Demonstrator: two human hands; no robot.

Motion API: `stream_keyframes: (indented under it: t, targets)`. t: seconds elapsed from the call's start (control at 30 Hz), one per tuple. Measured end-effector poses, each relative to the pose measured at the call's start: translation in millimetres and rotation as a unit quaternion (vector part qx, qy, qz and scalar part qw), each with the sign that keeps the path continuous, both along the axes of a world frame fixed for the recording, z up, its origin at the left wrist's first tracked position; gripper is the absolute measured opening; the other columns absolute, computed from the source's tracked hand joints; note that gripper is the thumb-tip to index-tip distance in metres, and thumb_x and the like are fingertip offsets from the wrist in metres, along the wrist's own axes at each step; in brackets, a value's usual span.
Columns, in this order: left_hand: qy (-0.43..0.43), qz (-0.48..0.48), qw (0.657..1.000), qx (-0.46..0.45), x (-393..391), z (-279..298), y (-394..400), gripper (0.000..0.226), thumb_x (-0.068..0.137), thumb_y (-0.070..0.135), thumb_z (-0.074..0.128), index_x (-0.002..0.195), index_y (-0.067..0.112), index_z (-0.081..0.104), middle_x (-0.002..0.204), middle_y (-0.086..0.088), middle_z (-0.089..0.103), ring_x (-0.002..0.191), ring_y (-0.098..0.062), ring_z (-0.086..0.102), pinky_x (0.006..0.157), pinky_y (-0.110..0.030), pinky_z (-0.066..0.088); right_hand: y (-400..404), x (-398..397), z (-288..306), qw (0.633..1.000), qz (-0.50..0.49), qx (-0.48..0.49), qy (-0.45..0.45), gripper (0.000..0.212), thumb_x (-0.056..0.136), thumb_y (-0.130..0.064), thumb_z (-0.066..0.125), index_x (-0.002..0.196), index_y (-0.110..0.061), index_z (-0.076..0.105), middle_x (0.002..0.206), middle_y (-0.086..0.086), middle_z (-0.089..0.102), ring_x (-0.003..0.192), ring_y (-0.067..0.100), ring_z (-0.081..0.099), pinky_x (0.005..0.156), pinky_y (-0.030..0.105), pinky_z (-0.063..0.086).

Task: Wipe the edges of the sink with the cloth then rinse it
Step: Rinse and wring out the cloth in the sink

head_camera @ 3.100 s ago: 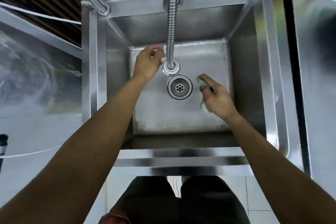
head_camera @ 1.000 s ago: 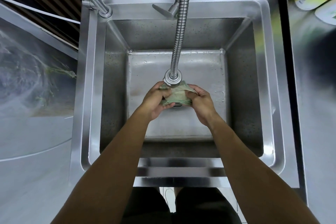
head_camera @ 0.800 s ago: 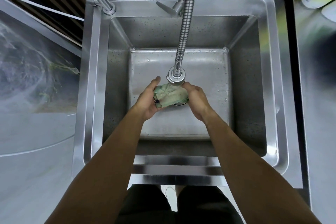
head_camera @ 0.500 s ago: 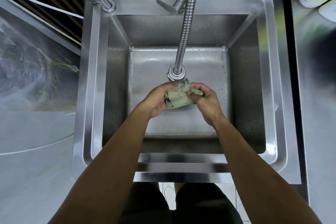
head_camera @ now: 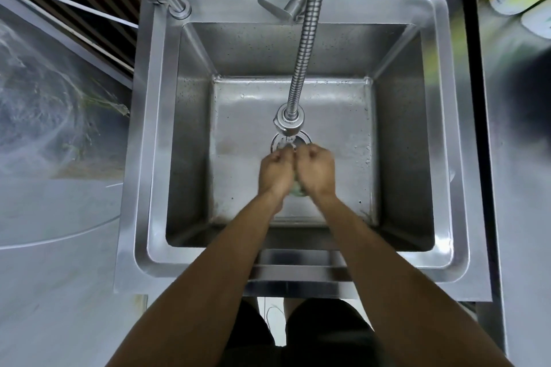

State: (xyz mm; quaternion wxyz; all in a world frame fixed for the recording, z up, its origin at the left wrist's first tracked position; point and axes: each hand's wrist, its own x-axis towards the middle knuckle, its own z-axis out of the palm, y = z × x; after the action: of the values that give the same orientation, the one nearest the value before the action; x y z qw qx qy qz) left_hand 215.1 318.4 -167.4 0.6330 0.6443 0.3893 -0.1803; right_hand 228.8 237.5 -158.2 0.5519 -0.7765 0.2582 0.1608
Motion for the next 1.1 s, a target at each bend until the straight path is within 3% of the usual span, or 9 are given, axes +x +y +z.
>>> stream_keyframes:
  t: [0.17, 0.33, 0.47, 0.57, 0.7, 0.77, 0.83, 0.93, 1.1]
  targets:
    - [-0.029, -0.028, 0.999, 0.027, 5.1, -2.5, 14.4, 0.036, 0.096, 0.040, 0.058, 0.067, 0.019, 0.066, 0.065, -0.005, 0.066, 0.064, -0.015, 0.061, 0.068, -0.034, 0.053, 7.8, -4.2, -0.5, 0.999, 0.017, 0.028, 0.008, 0.040, 0.085, -0.033, 0.053, 0.047, -0.021, 0.056, 0.043, -0.009, 0.052, 0.045, 0.004, 0.049, 0.050, 0.022, 0.041]
    - [0.088, -0.061, 0.992, -0.062, 4.0, -7.3, 21.8, 0.045, 0.096, 0.062, 0.059, 0.103, 0.019, 0.073, 0.093, -0.003, 0.080, 0.085, -0.020, 0.077, 0.069, -0.033, 0.059, -7.2, 12.4, -11.0, 0.997, 0.000, 0.023, 0.070, 0.045, 0.094, -0.034, 0.064, 0.053, -0.019, 0.052, 0.056, 0.002, 0.060, 0.054, 0.017, 0.056, 0.059, 0.028, 0.044]
    - [0.025, 0.017, 0.987, -0.161, 33.6, -5.0, 35.4, 0.013, 0.099, 0.022, 0.066, 0.111, 0.018, 0.062, 0.096, -0.007, 0.075, 0.075, -0.018, 0.070, 0.053, -0.024, 0.053, -10.7, 34.7, -3.9, 0.980, -0.015, 0.172, 0.095, 0.013, 0.094, -0.025, 0.070, 0.094, -0.014, 0.064, 0.080, 0.001, 0.071, 0.078, 0.020, 0.070, 0.074, 0.038, 0.059]
    - [0.012, -0.050, 0.980, -0.194, 41.1, 0.0, 61.7, 0.017, 0.094, 0.008, 0.072, 0.106, 0.019, 0.068, 0.091, -0.001, 0.078, 0.081, -0.017, 0.075, 0.062, -0.027, 0.059, -24.4, 31.0, 2.3, 0.955, 0.019, 0.276, 0.111, 0.027, 0.089, 0.001, 0.072, 0.110, -0.013, 0.063, 0.100, 0.007, 0.073, 0.092, 0.025, 0.073, 0.086, 0.045, 0.061]
    - [0.095, -0.264, 0.959, -0.051, 61.2, 20.7, 98.8, 0.026, 0.090, 0.043, 0.076, 0.115, 0.034, 0.072, 0.123, 0.008, 0.072, 0.107, -0.018, 0.069, 0.081, -0.037, 0.055, -51.1, 8.4, 2.5, 0.972, 0.054, 0.207, 0.101, 0.035, 0.082, 0.016, 0.073, 0.084, -0.019, 0.070, 0.082, -0.001, 0.076, 0.076, 0.015, 0.072, 0.065, 0.026, 0.059]
    - [0.038, -0.183, 0.982, -0.023, 96.4, 36.2, 103.3, 0.035, 0.096, 0.058, 0.060, 0.121, 0.033, 0.068, 0.134, 0.008, 0.067, 0.105, -0.016, 0.070, 0.080, -0.034, 0.054, -59.5, 0.4, 1.5, 0.978, 0.059, 0.176, 0.094, 0.037, 0.082, 0.017, 0.073, 0.081, -0.020, 0.070, 0.074, -0.005, 0.075, 0.067, 0.008, 0.069, 0.058, 0.021, 0.055]
    - [-0.014, -0.106, 0.987, -0.116, 137.6, 56.2, 95.8, 0.051, 0.101, 0.065, 0.043, 0.124, 0.025, 0.066, 0.132, 0.001, 0.069, 0.094, -0.019, 0.078, 0.074, -0.033, 0.060, -61.4, -3.2, 1.7, 0.982, 0.067, 0.156, 0.087, 0.036, 0.082, 0.016, 0.072, 0.081, -0.020, 0.070, 0.073, -0.005, 0.074, 0.065, 0.007, 0.067, 0.057, 0.019, 0.054]
    - [-0.065, -0.093, 0.980, -0.167, 183.4, 82.7, 75.0, 0.071, 0.094, 0.075, 0.043, 0.132, 0.017, 0.061, 0.122, -0.002, 0.075, 0.096, -0.025, 0.078, 0.072, -0.036, 0.064, -55.6, -2.4, 4.8, 0.986, 0.089, 0.121, 0.068, 0.034, 0.083, 0.013, 0.074, 0.081, -0.020, 0.072, 0.079, -0.003, 0.073, 0.071, 0.009, 0.067, 0.063, 0.022, 0.056]
    - [-0.151, -0.058, 0.986, 0.029, 205.0, 80.6, 51.5, 0.024, 0.092, 0.023, 0.074, 0.113, 0.014, 0.066, 0.095, 0.007, 0.074, 0.057, -0.001, 0.067, 0.061, -0.024, 0.060, -51.0, 4.5, 9.3, 0.988, 0.084, 0.117, 0.052, 0.033, 0.083, 0.012, 0.074, 0.081, -0.020, 0.071, 0.080, -0.002, 0.072, 0.074, 0.012, 0.068, 0.066, 0.022, 0.055]
